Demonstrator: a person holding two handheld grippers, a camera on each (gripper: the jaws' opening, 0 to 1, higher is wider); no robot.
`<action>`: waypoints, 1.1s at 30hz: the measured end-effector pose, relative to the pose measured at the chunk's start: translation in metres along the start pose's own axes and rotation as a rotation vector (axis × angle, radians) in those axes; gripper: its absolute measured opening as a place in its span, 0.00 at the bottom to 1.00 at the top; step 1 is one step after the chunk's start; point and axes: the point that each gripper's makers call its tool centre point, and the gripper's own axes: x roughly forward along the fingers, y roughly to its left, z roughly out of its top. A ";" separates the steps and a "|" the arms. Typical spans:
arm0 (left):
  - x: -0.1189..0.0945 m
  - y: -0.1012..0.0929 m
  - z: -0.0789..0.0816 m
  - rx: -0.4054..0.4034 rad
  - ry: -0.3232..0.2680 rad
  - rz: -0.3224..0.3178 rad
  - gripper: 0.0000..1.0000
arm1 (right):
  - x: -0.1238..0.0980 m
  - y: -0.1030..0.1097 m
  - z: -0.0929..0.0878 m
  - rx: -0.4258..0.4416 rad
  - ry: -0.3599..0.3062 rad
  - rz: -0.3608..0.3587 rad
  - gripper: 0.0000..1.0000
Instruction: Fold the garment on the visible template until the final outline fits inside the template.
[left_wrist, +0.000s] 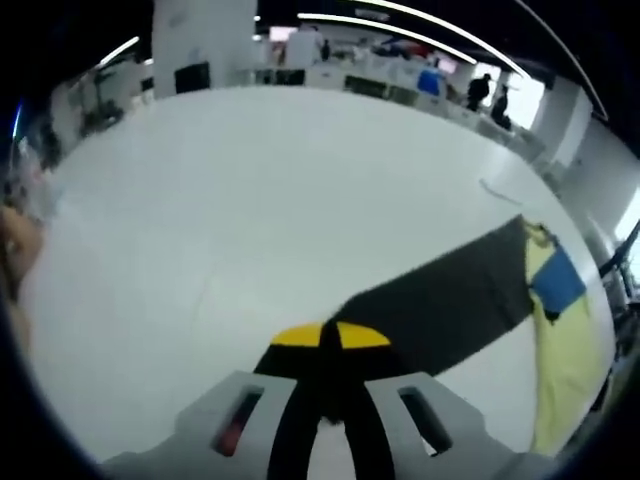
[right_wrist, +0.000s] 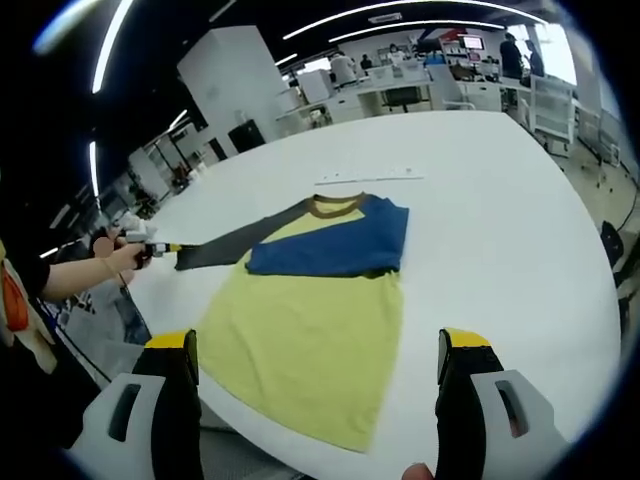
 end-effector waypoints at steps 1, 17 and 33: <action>-0.003 -0.004 0.003 0.005 -0.010 -0.008 0.00 | -0.001 0.000 0.001 0.001 -0.004 0.000 1.00; -0.048 -0.077 0.047 -0.016 -0.135 -0.145 0.00 | -0.019 0.001 0.006 0.012 -0.065 0.008 1.00; -0.091 -0.165 0.080 0.005 -0.192 -0.273 0.00 | -0.055 -0.005 0.003 0.028 -0.143 -0.009 1.00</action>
